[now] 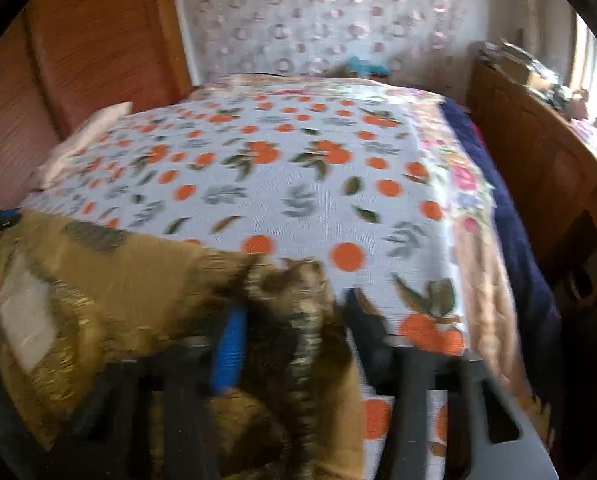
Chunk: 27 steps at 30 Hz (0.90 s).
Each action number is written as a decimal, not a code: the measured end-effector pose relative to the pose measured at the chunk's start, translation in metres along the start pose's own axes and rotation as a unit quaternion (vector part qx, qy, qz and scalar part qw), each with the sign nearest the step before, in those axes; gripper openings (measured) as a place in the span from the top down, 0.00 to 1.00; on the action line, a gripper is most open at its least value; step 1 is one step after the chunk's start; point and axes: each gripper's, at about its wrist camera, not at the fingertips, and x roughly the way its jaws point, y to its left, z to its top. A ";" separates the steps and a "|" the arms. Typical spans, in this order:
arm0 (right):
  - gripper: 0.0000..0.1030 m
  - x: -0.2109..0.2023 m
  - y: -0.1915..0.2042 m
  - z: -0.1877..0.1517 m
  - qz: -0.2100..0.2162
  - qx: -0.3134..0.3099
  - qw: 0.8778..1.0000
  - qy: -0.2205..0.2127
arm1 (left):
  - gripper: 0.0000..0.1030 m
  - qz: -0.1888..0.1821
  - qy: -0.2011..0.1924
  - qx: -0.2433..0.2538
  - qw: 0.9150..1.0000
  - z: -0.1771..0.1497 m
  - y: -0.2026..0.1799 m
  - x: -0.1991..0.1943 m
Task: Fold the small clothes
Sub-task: 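Grasp the folded edge of the brown shirt with both grippers, then lift the shirt with both grippers and fold it over onto itself, then release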
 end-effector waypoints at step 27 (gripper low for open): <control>0.90 -0.333 0.065 0.059 0.010 -0.060 0.934 -0.353 | 0.94 -0.011 -0.403 0.039 0.914 0.095 -0.056 -0.314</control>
